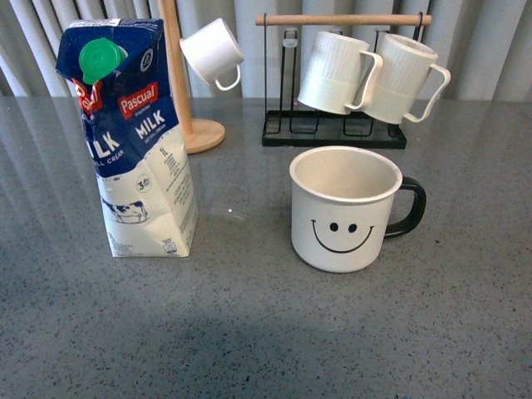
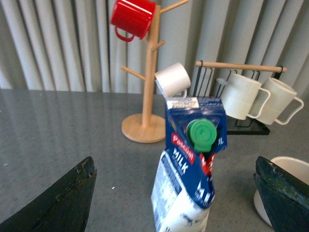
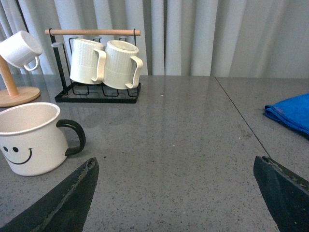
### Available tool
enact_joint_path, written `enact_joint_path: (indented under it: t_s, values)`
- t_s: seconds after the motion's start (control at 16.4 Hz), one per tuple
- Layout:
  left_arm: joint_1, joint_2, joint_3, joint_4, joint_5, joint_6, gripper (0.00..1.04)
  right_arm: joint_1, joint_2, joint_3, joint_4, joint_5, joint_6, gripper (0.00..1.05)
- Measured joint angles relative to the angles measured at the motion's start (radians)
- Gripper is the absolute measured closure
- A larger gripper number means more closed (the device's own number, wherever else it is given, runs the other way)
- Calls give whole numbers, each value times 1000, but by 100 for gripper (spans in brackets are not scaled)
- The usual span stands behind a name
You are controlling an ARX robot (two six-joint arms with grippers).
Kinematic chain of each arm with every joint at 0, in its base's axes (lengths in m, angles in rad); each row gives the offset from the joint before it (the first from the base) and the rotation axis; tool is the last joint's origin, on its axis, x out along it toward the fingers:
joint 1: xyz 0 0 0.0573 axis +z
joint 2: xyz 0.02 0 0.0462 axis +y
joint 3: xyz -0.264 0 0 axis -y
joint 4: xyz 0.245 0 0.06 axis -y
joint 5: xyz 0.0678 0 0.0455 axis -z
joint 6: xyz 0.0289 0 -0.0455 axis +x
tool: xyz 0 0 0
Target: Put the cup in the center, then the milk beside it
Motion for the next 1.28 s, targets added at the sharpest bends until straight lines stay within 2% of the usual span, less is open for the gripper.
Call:
enact_joint_path:
  t_s: [0.12,0.24,0.43,0.79,0.85,1.1,1.28]
  values:
    - [-15,238,152,34,46,-7,7,0,0,0,0,0,0,7]
    - [-42,410,286,-42,82,-22,7,0,0,0,0,0,0,7]
    - [-58,525,437,-150,95,-22,7,0,0,0,0,0,0,7]
    - [-39,726,503,-178,66,-21,7,0,0,0,0,0,0,7]
    - [-43,726,503,-174,60,-20,9,0,0,0,0,0,0,7]
    - [-67,717,503,-166,37,6,54,0,0,0,0,0,0,7]
    - [-79,675,472,-171,10,17,83,0,0,0,0,0,0,7]
